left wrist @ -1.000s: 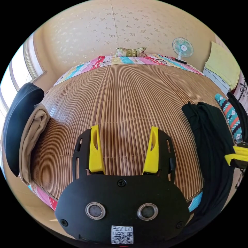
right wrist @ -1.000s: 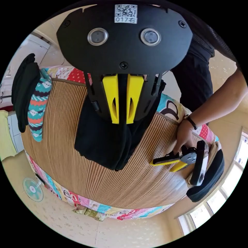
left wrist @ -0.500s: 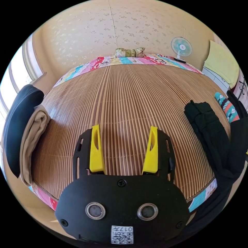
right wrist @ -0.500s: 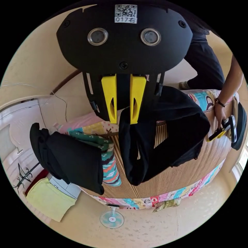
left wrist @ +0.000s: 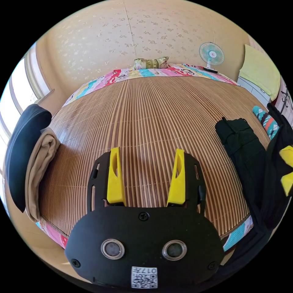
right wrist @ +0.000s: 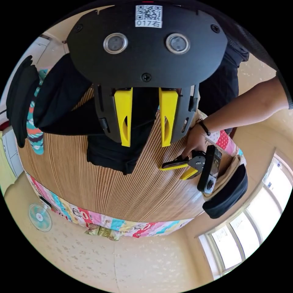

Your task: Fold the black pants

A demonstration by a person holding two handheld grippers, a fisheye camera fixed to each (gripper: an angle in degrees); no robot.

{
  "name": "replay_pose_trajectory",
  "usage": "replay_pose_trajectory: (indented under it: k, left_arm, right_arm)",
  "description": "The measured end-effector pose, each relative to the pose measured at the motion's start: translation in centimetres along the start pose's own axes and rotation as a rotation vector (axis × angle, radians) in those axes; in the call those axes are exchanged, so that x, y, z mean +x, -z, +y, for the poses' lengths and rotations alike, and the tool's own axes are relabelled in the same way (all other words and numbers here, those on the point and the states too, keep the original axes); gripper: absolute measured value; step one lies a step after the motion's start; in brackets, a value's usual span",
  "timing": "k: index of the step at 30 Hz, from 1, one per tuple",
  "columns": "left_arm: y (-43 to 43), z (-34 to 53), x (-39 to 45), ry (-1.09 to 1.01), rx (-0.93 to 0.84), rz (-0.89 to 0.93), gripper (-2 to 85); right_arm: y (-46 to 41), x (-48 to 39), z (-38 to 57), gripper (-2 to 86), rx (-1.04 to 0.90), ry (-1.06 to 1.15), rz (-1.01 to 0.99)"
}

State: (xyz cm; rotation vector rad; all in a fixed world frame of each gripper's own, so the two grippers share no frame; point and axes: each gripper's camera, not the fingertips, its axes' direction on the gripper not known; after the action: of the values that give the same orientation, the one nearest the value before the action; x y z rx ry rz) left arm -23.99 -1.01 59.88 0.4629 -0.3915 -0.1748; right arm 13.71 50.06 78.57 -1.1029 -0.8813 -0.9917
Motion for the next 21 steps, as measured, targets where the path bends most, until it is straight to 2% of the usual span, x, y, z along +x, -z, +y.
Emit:
replay_pose_trajectory:
  k: [5,8,10,12,16,21]
  left_arm:
    - [0.5,-1.6,-0.6,0.001,0.001,0.006,23.3]
    - [1.0,-2.7,-1.1,-0.005,0.003,0.012,22.8]
    - [1.3,-3.5,-1.6,-0.008,0.002,0.018,22.6]
    - [1.8,-4.5,-2.5,-0.005,-0.001,0.025,22.5]
    - [2.6,-6.4,-4.2,-0.006,-0.018,0.043,21.4]
    - [3.9,-9.9,-8.5,-0.040,-0.109,0.250,14.4]
  right_arm:
    - [-7.1,-1.8,-2.8,18.8,-0.078,-0.004,0.214]
    - [-9.6,-1.2,-2.7,17.0,-0.178,-0.002,0.278]
    - [-9.4,-1.3,-1.7,13.9,-0.152,0.016,0.338]
    - [-8.4,-0.9,-0.7,8.5,-0.128,0.010,0.325]
    - [-3.0,2.3,1.6,4.3,-0.021,-0.071,0.207]
    - [6.7,8.5,5.9,2.9,0.157,-0.173,0.050]
